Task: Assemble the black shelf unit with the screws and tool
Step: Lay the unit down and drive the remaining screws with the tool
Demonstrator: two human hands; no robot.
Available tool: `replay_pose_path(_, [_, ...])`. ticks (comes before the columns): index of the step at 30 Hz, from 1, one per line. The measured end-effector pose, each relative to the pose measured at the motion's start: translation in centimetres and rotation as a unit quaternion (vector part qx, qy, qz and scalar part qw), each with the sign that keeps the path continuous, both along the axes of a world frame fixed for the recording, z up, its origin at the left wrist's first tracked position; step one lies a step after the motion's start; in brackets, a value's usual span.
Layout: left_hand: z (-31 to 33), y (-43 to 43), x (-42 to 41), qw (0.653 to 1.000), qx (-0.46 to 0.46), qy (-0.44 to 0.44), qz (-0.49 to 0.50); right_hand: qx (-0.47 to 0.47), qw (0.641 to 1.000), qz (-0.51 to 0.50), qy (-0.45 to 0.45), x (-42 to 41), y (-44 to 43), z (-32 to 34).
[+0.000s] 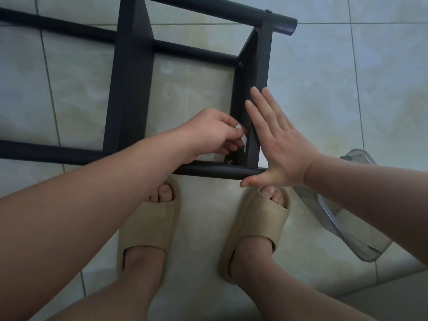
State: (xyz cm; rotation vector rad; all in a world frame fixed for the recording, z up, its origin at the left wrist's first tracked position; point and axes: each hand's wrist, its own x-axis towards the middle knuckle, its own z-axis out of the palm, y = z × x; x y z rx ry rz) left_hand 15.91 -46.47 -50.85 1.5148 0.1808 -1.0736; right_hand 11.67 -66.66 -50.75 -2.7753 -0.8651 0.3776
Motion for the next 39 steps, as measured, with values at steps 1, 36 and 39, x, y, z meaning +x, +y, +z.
replay_pose_path(1, [-0.01,0.0,-0.05,1.0,0.003,-0.002,-0.007,-0.001,1.0,0.0,0.001,-0.01,0.01,-0.01])
replay_pose_path(36, [-0.42,0.05,0.12,0.998,0.0,0.06,-0.03,-0.003,1.0,-0.001,0.001,-0.02,0.02,0.07])
replay_pose_path(39, [-0.34,0.1,0.15,0.998,0.006,0.047,-0.044,-0.004,1.0,-0.001,0.002,-0.01,0.02,0.12])
